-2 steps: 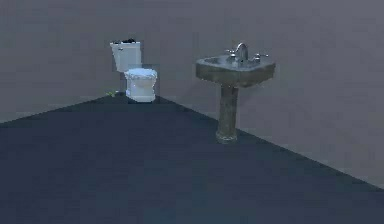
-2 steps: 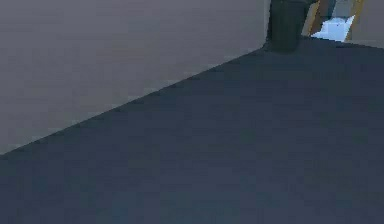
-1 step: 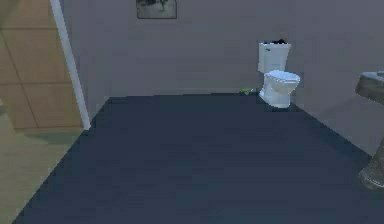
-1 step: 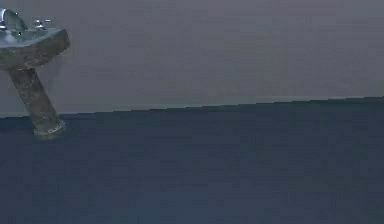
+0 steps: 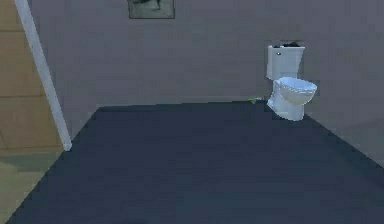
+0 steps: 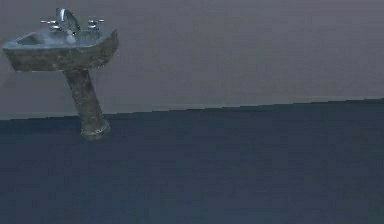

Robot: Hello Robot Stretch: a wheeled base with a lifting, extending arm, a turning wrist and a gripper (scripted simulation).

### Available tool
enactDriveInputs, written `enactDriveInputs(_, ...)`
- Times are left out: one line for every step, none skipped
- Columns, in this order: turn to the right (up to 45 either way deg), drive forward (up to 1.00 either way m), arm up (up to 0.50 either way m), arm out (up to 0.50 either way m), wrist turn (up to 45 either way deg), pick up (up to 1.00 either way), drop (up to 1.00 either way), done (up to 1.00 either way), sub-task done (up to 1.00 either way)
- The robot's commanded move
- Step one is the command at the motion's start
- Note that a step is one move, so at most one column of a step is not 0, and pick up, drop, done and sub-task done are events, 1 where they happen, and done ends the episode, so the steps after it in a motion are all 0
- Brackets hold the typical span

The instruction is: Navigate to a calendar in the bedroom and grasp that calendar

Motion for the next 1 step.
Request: enactDriveInputs(-45.0, 0.00, 0.00, 0.00, 0.0, 0.00, 0.00, 0.00, 0.00)
